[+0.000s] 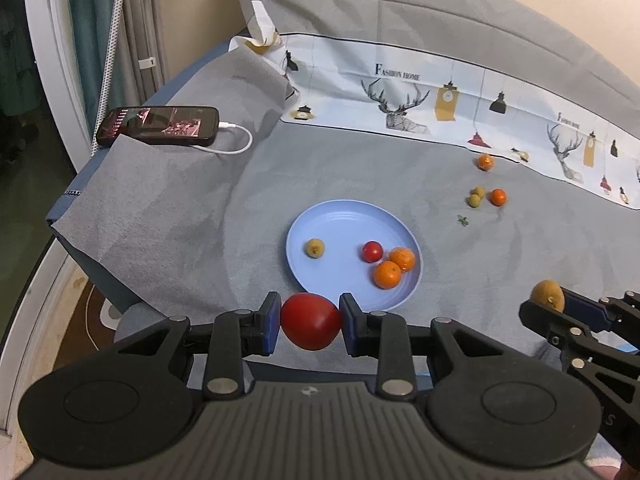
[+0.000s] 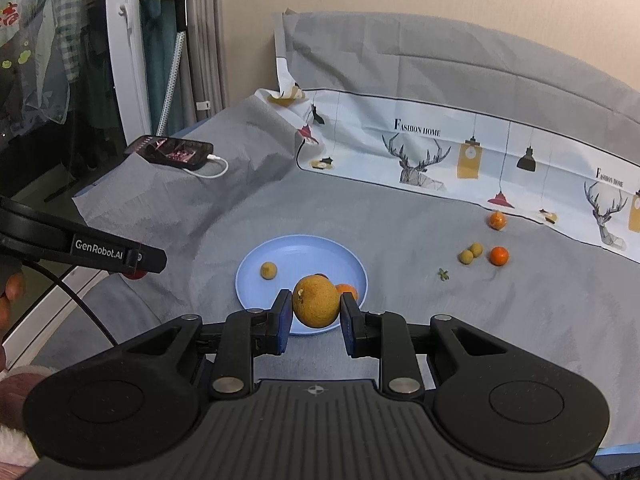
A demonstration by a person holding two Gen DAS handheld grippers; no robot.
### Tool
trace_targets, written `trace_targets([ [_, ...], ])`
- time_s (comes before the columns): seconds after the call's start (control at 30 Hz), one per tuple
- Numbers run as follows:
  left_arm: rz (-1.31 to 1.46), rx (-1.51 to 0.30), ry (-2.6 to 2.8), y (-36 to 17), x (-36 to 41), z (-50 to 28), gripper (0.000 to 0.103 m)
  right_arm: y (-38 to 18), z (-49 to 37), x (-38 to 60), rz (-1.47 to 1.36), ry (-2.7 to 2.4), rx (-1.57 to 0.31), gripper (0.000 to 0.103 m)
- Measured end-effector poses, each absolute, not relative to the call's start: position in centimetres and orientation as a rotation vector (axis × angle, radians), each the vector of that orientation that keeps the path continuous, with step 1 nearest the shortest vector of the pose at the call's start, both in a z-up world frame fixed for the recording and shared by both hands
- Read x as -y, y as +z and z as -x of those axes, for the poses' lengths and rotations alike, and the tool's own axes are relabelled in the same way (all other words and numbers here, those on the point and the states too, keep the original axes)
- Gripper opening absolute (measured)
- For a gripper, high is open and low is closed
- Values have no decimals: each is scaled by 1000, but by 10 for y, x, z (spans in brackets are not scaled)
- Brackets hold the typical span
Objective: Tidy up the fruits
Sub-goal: 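Carry the cherry tomato and yellow fruit over the blue plate with both tools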
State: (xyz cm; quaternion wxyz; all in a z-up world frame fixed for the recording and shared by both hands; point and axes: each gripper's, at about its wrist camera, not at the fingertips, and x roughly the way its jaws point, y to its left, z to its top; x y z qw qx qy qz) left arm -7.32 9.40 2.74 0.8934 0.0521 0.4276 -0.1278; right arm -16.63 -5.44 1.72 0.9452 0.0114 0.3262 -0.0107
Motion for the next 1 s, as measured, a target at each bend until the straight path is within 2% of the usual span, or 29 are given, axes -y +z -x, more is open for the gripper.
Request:
trace_targets([
  [0.57,-154,-984,-238,-8,-61,-21,35,-25,87,75,-58,-25,-763,27],
  [1.0,-221,-1070,-218,-65,-23,-105,35,-72,-2,94,-74,4,-835,27],
])
